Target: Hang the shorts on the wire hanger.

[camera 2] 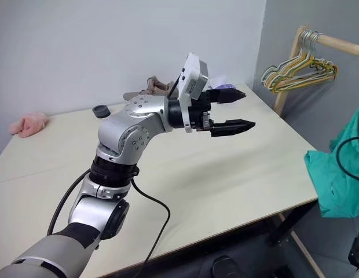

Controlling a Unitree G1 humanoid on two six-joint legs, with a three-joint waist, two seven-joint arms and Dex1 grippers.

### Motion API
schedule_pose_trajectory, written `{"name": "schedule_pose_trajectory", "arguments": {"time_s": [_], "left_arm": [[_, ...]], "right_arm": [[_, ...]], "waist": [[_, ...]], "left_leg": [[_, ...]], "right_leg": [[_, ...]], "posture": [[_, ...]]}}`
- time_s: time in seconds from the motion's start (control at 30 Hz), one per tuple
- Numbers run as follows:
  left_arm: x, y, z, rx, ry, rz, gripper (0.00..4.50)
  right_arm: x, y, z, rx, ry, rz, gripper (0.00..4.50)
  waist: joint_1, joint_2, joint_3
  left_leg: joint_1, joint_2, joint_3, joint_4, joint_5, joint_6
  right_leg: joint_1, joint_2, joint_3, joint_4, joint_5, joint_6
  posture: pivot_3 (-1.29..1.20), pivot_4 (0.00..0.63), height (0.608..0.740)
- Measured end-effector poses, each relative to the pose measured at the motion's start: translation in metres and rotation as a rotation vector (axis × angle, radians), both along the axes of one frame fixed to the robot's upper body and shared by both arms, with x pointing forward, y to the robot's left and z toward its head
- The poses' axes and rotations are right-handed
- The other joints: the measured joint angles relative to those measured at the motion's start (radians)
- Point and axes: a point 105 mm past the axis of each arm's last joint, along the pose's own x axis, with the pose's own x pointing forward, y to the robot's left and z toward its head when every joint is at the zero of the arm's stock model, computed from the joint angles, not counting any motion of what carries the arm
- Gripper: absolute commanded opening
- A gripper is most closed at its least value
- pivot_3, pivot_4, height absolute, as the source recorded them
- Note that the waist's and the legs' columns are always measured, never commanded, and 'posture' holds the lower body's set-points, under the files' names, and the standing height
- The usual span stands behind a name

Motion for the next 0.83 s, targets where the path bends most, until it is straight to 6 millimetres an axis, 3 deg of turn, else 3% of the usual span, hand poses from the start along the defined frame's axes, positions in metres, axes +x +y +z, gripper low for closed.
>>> {"name": "schedule_pose_trajectory", "arguments": {"time_s": [0.07, 0.2, 0.3, 0.37, 0.53, 0.63, 0.73, 0.83], "left_arm": [[0.012, 0.011, -0.007, -0.005, 0.006, 0.104, 4.50], [0.042, 0.052, -0.045, 0.043, -0.008, 0.427, 4.50], [0.058, 0.110, -0.093, 0.084, 0.086, 0.757, 4.50], [0.057, 0.145, -0.118, 0.106, 0.144, 0.940, 4.50], [0.037, 0.221, -0.154, 0.137, 0.196, 1.308, 4.50], [0.021, 0.260, -0.175, 0.118, 0.266, 1.488, 4.50], [0.011, 0.278, -0.183, 0.105, 0.291, 1.566, 4.50], [0.009, 0.279, -0.181, 0.076, 0.287, 1.567, 4.50]], "right_arm": [[0.013, 0.048, -0.005, -0.033, -0.003, 0.219, 4.46], [0.025, 0.145, -0.043, -0.015, 0.068, 0.618, 4.46], [0.024, 0.204, -0.073, 0.029, 0.122, 0.843, 4.46], [0.024, 0.232, -0.086, 0.065, 0.133, 0.933, 4.46], [0.022, 0.288, -0.110, 0.131, 0.147, 1.082, 4.46], [0.023, 0.307, -0.127, 0.189, 0.174, 1.119, 4.46], [0.027, 0.312, -0.142, 0.231, 0.208, 1.116, 4.46], [0.031, 0.314, -0.159, 0.256, 0.257, 1.103, 4.46]], "waist": [[-0.004, -0.002, 0.001], [-0.003, -0.001, 0.000], [0.008, -0.002, 0.001], [0.024, -0.004, 0.000], [0.094, -0.010, -0.002], [0.144, -0.012, -0.002], [0.199, -0.015, -0.003], [0.242, -0.015, -0.003]], "left_leg": [[0.006, 0.003, 0.000, 0.000, -0.001, 0.000], [0.008, 0.003, -0.002, 0.000, -0.005, 0.000], [0.008, 0.002, -0.003, 0.002, -0.006, 0.001], [0.007, 0.001, -0.004, 0.003, -0.006, 0.001], [0.007, 0.001, -0.006, 0.003, -0.006, 0.001], [0.006, 0.000, -0.010, 0.003, -0.006, 0.001], [0.007, -0.001, -0.014, 0.003, -0.006, 0.001], [0.007, -0.001, -0.017, 0.004, -0.005, 0.001]], "right_leg": [[0.004, 0.003, 0.004, 0.000, 0.000, 0.000], [0.009, 0.004, 0.004, 0.000, -0.001, 0.001], [0.006, 0.002, 0.004, 0.001, 0.000, 0.001], [0.005, -0.002, 0.004, 0.001, 0.000, 0.001], [0.005, -0.005, 0.001, 0.001, 0.004, -0.003], [0.005, -0.006, -0.004, 0.001, 0.005, -0.005], [0.007, -0.007, -0.009, 0.001, 0.005, -0.006], [0.009, -0.007, -0.012, 0.001, 0.006, -0.007]], "posture": [[-0.29, 0.000, 0.740], [-0.24, 0.000, 0.740], [-0.20, 0.000, 0.740], [-0.16, 0.000, 0.740], [-0.09, 0.000, 0.740], [-0.05, 0.000, 0.740], [-0.02, 0.000, 0.740], [0.00, 0.000, 0.740]]}}
